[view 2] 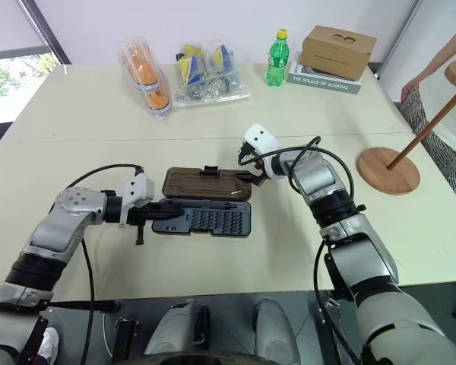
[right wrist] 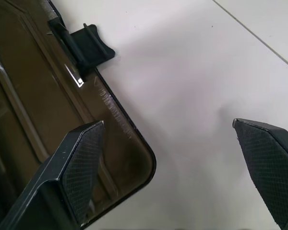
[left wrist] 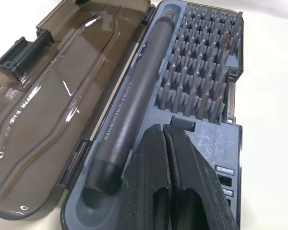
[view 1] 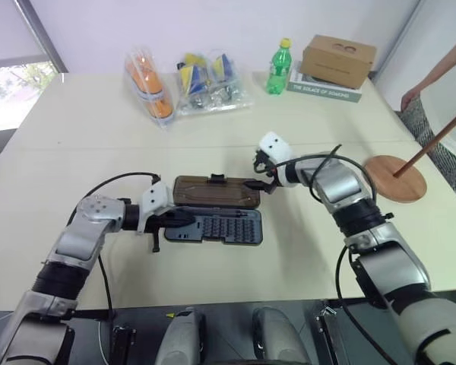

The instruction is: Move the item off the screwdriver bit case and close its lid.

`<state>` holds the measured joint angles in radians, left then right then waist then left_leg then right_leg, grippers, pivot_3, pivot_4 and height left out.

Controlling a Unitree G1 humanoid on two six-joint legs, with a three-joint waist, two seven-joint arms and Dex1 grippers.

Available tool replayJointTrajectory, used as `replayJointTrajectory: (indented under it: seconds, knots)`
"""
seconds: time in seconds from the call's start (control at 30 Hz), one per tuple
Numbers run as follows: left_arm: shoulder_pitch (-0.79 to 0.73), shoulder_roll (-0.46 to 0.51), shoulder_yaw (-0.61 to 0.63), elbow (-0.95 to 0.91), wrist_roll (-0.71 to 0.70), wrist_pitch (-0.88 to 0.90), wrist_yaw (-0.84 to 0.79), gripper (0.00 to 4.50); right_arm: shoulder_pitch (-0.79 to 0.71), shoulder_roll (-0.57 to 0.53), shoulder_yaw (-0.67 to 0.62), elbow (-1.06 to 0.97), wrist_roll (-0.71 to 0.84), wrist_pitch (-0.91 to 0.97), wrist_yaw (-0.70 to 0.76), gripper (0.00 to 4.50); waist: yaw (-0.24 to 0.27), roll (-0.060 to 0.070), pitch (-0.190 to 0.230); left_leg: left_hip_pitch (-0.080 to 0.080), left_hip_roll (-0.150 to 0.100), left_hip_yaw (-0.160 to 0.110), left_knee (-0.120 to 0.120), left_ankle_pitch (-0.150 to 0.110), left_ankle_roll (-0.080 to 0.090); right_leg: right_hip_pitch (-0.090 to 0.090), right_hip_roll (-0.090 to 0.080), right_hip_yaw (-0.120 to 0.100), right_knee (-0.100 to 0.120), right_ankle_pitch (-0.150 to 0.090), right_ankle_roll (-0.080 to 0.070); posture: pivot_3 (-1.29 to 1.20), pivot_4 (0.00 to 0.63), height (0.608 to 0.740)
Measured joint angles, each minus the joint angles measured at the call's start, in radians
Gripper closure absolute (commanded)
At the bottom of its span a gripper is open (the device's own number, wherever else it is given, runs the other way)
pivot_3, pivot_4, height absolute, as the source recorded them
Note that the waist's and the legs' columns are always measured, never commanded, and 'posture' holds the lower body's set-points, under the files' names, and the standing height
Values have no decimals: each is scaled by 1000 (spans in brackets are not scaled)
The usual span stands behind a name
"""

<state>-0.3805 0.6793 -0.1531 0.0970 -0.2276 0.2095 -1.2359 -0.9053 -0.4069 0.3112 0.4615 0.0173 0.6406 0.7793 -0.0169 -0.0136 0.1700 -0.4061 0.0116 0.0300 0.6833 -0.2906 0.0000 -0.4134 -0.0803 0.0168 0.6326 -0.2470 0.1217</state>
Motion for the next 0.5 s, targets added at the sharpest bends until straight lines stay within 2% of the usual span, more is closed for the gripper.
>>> replayJointTrajectory:
  seconds: [0.3, 0.4, 0.43, 0.47, 0.5]
  knots:
    - [24, 17, 8, -39, -2, 21, 6, 4447, 0, 23, 0, 62, -28, -50, 18, 0, -4, 1, 0, 0, 0, 0, -1, 0, 0, 0, 0, 0, 0, 0, 0, 0, 150, 740]
    - [28, 17, 10, -42, -2, 22, 11, 4500, 0, 30, -1, 63, -35, -55, 27, 844, -4, 1, 0, 0, 0, 0, -1, 0, 0, 0, 0, 0, 0, 0, 0, 0, 150, 740]
    - [28, 17, 10, -43, -2, 22, 13, 4500, 1, 34, 0, 63, -36, -55, 31, 1295, -4, 1, 0, 0, 0, 0, -1, 0, 0, 0, 0, 0, 0, 0, 0, 0, 150, 740]
    - [29, 17, 10, -44, -2, 22, 16, 4500, 1, 37, 0, 63, -38, -55, 34, 1971, -4, 1, 0, 0, 0, 0, -1, 0, 0, 0, 0, 0, 0, 0, 0, 0, 150, 740]
    - [30, 17, 10, -46, -3, 22, 17, 4500, 1, 39, 0, 63, -39, -55, 36, 2332, -4, 1, 0, 0, 0, 0, -1, 0, 0, 0, 0, 0, 0, 0, 0, 0, 150, 740]
